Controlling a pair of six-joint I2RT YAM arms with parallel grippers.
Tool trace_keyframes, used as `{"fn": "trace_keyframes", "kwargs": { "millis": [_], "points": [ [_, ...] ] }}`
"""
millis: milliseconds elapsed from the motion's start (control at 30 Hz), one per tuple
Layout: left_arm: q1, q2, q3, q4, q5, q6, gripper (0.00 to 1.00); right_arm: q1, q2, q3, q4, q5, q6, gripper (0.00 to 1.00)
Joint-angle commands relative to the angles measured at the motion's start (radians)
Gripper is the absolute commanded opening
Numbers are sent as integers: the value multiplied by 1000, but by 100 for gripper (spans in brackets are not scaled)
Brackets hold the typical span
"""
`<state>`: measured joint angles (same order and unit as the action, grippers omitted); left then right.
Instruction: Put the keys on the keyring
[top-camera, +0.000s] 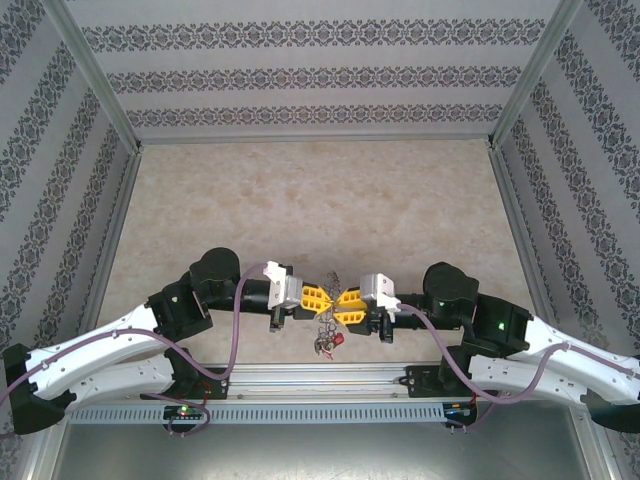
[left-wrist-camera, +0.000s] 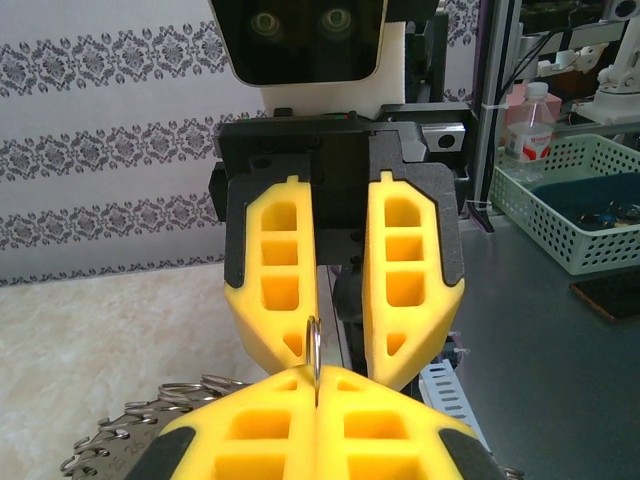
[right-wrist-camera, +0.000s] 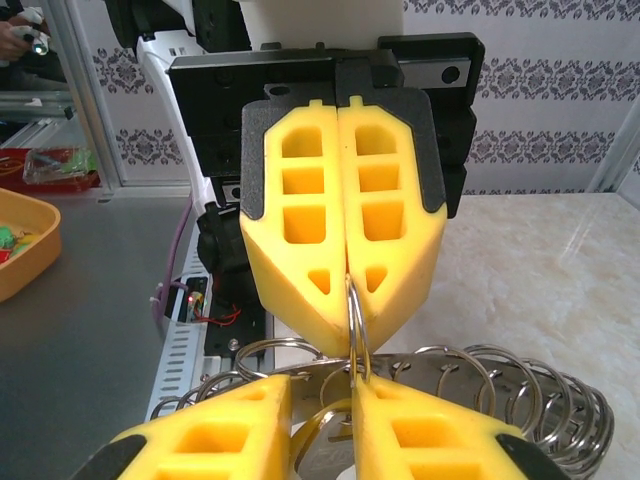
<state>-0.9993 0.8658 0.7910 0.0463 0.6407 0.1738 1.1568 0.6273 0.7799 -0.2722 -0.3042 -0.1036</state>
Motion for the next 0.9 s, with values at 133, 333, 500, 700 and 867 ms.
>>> {"fn": "trace_keyframes", "kwargs": {
  "millis": [133,333,500,700,867],
  "points": [
    [11,-1,-9,58,18,-15,0,8,-36,-14,89,27,-1,21],
    [13,-7,-11,53,17,-17,0,2,-37,-19,98,37,0,21],
    [13,-5,-11,52,24,-17,0,1,-38,-18,108,37,-1,22],
    [14,-6,-11,50,33,-17,0,1,-42,-19,127,32,3,24],
    [15,-5,-11,52,39,-18,0,-1,-28,-18,140,42,8,23]
  ]
}}
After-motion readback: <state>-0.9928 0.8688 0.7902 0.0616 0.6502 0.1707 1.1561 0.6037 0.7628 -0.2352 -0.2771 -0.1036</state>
